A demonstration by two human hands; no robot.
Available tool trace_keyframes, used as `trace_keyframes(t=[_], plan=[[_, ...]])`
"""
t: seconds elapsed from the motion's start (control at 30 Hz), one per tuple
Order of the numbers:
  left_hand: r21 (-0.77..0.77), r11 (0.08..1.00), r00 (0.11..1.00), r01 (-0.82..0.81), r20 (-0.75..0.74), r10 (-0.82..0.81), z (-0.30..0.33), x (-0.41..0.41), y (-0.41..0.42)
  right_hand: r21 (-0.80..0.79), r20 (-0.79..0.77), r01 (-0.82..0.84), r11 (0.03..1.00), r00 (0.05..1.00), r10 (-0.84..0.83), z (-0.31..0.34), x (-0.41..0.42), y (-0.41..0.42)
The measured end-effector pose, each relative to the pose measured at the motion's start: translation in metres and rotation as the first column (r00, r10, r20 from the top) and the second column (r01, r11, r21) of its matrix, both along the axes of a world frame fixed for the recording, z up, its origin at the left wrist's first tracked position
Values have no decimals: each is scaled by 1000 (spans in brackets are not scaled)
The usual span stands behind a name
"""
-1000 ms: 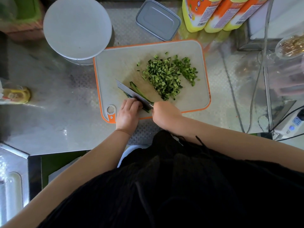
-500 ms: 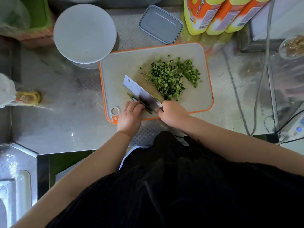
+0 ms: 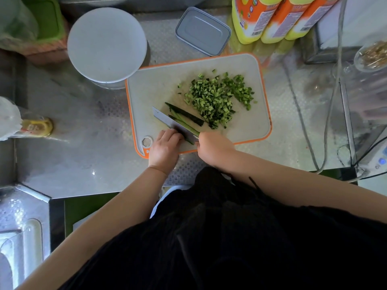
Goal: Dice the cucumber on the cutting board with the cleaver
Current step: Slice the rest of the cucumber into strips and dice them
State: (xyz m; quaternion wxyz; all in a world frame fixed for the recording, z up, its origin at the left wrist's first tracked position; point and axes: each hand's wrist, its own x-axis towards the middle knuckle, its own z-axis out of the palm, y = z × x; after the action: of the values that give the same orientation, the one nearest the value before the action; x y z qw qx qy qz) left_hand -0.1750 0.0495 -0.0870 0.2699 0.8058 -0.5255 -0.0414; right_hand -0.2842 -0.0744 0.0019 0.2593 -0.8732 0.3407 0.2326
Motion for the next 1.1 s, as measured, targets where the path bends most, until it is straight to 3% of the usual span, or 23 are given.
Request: trace_keyframes(t=[0.4,0.57,0.73,0.83,0.9,0.97,1.03,1.1], plan=[[2,1000,999,-30,14,30,3,-2,0,102,-5,81,991,997,-81,-4,11,-10],[55,996,997,-63,-38,65,14,-8,-2,35,79,49,998,996,-51,3,4,-6],[-226,956,979,-187,34,200,42,-7,5,-24,163,22,999,986,-17,11,-8,-1],[-257,952,973,-168,110,202,67,4,2,-38,127,-53,998,990,57,8,-16,8],[-131,989,985,-62,153,82,79,14,-4,-52,120,-92,994,988,98,6,-18,12],[162,985,994,65,80,-79,88,21,-10,-70,117,-119,990,985,127,5,-19,15],[475,867,986,149,0,-169,94,24,-17,-105,110,-151,983,981,162,5,-21,17],[605,770,975,202,-46,-219,98,27,-26,-136,112,-175,975,975,191,3,-23,17]])
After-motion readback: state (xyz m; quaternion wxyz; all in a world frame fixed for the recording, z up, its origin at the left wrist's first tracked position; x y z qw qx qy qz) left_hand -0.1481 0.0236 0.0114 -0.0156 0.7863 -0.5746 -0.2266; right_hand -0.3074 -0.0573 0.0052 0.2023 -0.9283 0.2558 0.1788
